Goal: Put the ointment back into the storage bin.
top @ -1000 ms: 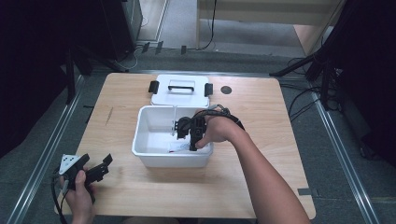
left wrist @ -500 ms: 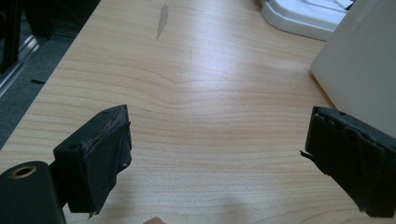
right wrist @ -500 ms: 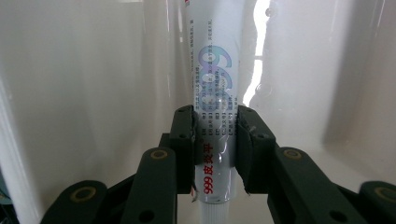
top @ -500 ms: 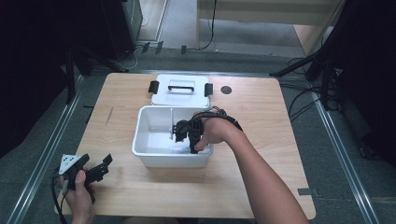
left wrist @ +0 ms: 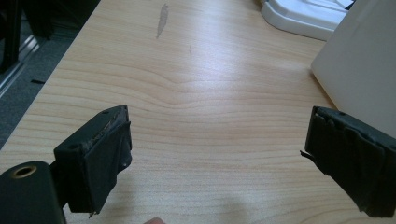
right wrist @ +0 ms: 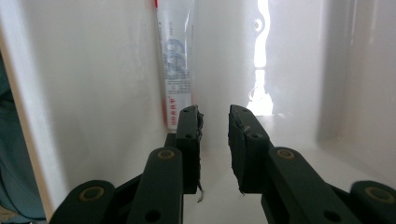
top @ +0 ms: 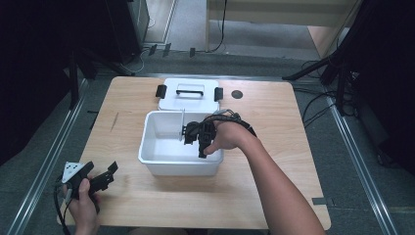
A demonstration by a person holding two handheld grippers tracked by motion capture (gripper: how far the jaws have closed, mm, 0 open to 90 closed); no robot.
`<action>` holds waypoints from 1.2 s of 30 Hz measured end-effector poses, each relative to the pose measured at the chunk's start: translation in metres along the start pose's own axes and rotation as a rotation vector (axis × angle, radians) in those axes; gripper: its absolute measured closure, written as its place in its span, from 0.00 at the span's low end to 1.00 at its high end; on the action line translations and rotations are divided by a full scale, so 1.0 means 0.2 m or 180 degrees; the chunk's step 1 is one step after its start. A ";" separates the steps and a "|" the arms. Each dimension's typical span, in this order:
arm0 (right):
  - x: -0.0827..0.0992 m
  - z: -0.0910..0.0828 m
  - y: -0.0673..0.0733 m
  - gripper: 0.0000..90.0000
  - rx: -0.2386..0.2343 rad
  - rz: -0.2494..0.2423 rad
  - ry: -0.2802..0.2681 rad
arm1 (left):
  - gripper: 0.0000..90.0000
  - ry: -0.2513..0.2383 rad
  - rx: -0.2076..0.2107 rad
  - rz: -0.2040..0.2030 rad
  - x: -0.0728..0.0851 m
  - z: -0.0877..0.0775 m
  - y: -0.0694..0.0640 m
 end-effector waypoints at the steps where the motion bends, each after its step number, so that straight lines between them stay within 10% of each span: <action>1: 0.00 -0.01 0.00 0.84 0.0000 0.0018 -0.0043 | 0.09 0.0001 0.0001 0.0000 0.00 0.00 0.00; 26: 0.22 -0.39 0.04 0.70 0.0144 0.0350 -0.0936 | 0.09 0.0019 0.0022 0.0021 0.00 0.00 0.00; 36: 0.42 -0.46 0.04 0.59 0.0197 0.0724 -0.1070 | 0.09 0.0014 0.0022 0.0026 0.00 0.00 -0.01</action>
Point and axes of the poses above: each handheld gripper's, and its own axes: z roughly forward along the jaws, x roughly out of its underside, y roughly to its left, the point moved 4 cm from there along z, roughly forward along the jaws, and after that the axes turned 2 degrees about -y, right-handed, at the moved point
